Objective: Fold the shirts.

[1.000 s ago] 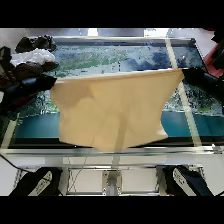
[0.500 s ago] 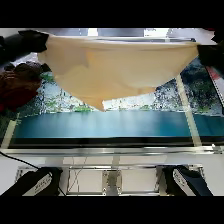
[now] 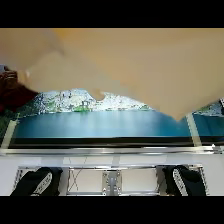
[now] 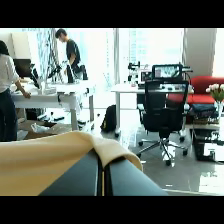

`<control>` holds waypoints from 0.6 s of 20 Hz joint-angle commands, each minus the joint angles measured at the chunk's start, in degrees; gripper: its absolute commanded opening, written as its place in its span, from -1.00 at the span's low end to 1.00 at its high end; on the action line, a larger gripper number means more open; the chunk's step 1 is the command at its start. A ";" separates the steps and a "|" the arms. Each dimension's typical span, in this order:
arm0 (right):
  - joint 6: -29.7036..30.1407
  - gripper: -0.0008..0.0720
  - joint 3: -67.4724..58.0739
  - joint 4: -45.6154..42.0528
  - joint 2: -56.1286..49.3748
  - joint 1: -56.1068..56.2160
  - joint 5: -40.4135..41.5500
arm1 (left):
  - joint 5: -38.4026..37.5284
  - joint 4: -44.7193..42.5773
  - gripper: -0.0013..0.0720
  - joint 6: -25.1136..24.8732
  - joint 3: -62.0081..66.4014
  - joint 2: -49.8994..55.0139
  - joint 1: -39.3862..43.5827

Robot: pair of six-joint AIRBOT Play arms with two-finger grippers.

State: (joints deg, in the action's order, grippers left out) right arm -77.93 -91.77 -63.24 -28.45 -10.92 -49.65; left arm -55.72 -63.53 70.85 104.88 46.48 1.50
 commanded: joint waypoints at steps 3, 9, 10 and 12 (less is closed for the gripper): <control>-4.42 -0.88 -1.57 -1.88 -1.79 0.07 -10.60 | -13.46 -5.90 -0.94 4.81 2.86 1.64 0.02; -2.34 -0.88 23.80 -0.28 -11.58 0.11 -9.70 | -10.80 -5.57 -0.94 5.60 -17.07 15.89 0.04; -1.20 -0.88 28.46 -0.20 -13.46 0.24 -5.70 | -7.04 -5.92 -0.94 5.07 -21.11 18.53 0.04; 0.24 -0.88 36.46 0.46 -18.73 0.48 5.16 | 2.86 -6.60 -0.94 4.15 -27.06 25.05 0.04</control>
State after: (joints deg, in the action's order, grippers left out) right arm -79.96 -66.46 -63.37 -41.45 -10.68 -55.40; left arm -63.29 -69.06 75.88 86.43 64.12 1.52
